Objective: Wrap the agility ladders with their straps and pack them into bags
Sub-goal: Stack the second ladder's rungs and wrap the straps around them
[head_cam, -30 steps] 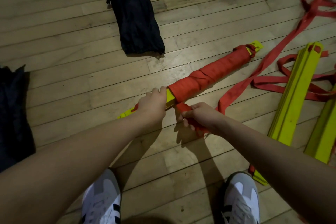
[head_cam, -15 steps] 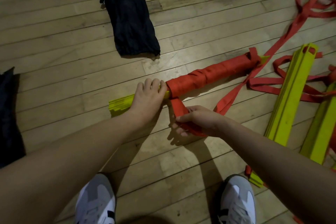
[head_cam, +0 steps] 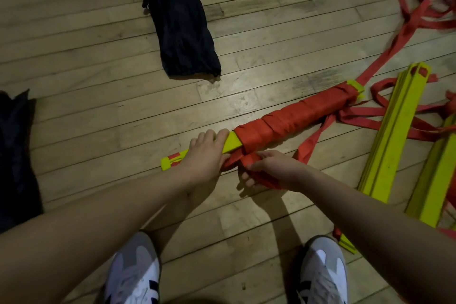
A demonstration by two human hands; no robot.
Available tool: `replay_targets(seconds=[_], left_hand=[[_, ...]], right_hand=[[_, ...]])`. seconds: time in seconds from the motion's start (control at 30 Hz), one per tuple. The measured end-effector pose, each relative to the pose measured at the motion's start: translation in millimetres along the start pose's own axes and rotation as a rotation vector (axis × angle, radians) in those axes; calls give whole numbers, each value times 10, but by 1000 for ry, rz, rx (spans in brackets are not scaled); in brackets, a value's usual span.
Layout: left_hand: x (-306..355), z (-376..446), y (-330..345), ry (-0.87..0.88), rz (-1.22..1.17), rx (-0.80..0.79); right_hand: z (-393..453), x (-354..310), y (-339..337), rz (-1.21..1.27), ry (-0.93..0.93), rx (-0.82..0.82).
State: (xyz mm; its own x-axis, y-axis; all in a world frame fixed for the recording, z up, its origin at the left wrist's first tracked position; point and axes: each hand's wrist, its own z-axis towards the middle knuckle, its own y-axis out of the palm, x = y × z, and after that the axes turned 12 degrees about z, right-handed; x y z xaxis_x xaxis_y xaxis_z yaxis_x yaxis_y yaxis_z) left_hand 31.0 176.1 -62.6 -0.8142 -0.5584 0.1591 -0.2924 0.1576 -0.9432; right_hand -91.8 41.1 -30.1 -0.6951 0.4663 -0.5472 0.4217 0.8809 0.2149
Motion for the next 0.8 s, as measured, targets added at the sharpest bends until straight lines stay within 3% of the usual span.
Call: replay_targets(seconds=[0.17,0.37,0.5,0.63,0.8], left_hand=[[-189,3,-100,62,-259,97],[-421,-168,-111,-16,-251,145],[-355,-139,-78,-130,-74,210],[-252,38,-102,-223,218,115],[-266,79,-147,-89,429,106]], right_hand=[[-27,-77,-62,-101,68,-38],[15,-37,-7,-145,107,-77],[58,-92,99,-108,51,-51],[83,-194,233,-7,23,-86],[94,-167,299,37,23,-100]])
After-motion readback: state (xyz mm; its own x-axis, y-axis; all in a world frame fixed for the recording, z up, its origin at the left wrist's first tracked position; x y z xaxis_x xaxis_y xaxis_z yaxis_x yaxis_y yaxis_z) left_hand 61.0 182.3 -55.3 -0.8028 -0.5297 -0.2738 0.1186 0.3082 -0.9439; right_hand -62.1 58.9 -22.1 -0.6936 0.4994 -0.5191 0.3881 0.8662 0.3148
